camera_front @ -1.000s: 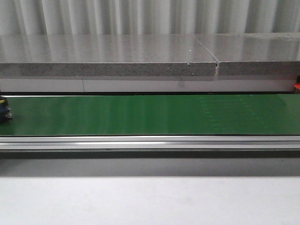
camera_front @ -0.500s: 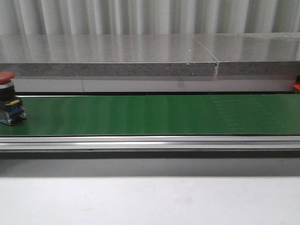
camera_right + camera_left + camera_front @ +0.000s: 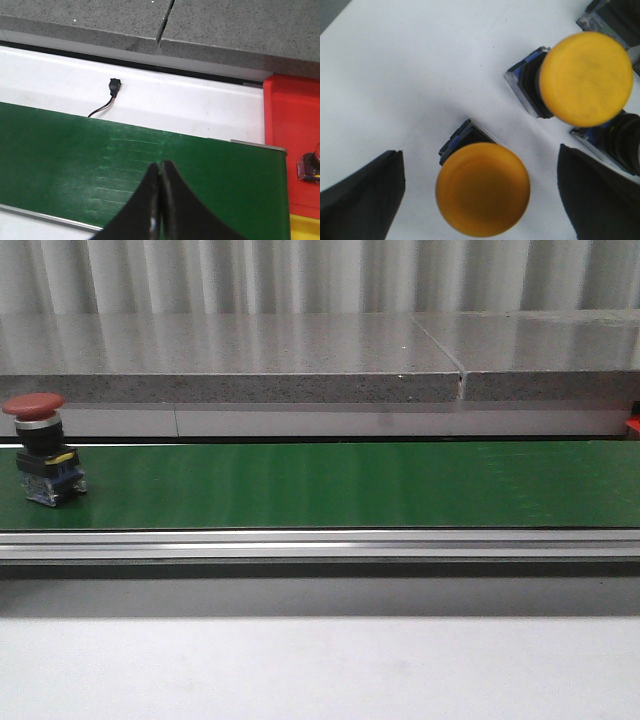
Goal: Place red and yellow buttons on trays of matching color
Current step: 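Grasp a yellow push-button on the table with the left gripper, then set the yellow button on the belt and open the left gripper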
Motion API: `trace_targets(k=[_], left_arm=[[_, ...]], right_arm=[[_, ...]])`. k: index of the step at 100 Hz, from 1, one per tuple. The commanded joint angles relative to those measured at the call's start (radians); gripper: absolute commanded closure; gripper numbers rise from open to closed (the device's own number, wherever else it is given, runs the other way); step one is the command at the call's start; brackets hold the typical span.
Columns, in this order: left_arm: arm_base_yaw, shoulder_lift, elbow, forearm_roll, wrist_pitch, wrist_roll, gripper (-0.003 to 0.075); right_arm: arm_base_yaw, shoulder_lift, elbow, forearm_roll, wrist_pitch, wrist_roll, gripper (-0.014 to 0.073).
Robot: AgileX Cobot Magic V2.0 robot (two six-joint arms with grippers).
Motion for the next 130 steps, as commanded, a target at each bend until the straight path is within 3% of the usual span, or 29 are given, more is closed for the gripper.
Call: trace_targets(k=[1, 12, 31, 67, 88, 110, 130], left_arm=[[0.001, -0.039, -0.022, -0.004, -0.031, -0.012, 0.0207], [0.001, -0.039, -0.022, -0.004, -0.016, -0.012, 0.0377], [0.001, -0.050, -0.024, -0.004, 0.015, -0.012, 0.0742], [-0.036, -0.332, -0.024, -0.002, 0.058, -0.006, 0.0741], [-0.227, -0.478, -0.024, 0.000, 0.064, 0.037, 0.0741], [-0.437, -0.442, -0.053, 0.019, 0.111, 0.048, 0.0741], [-0.505, -0.329, -0.123, 0.040, 0.197, 0.048, 0.0741]], right_arm=[[0.002, -0.011, -0.026, 0.010, -0.058, -0.006, 0.0686], [0.002, -0.011, -0.026, 0.010, -0.058, -0.006, 0.0686], [0.002, -0.011, -0.026, 0.010, -0.058, -0.006, 0.0686], [0.002, -0.011, -0.026, 0.010, -0.058, -0.006, 0.0686], [0.002, -0.011, -0.026, 0.010, -0.058, -0.006, 0.0686], [0.002, -0.011, -0.026, 0.010, -0.058, -0.006, 0.0686], [0.002, -0.011, -0.026, 0.010, -0.058, -0.006, 0.0686]])
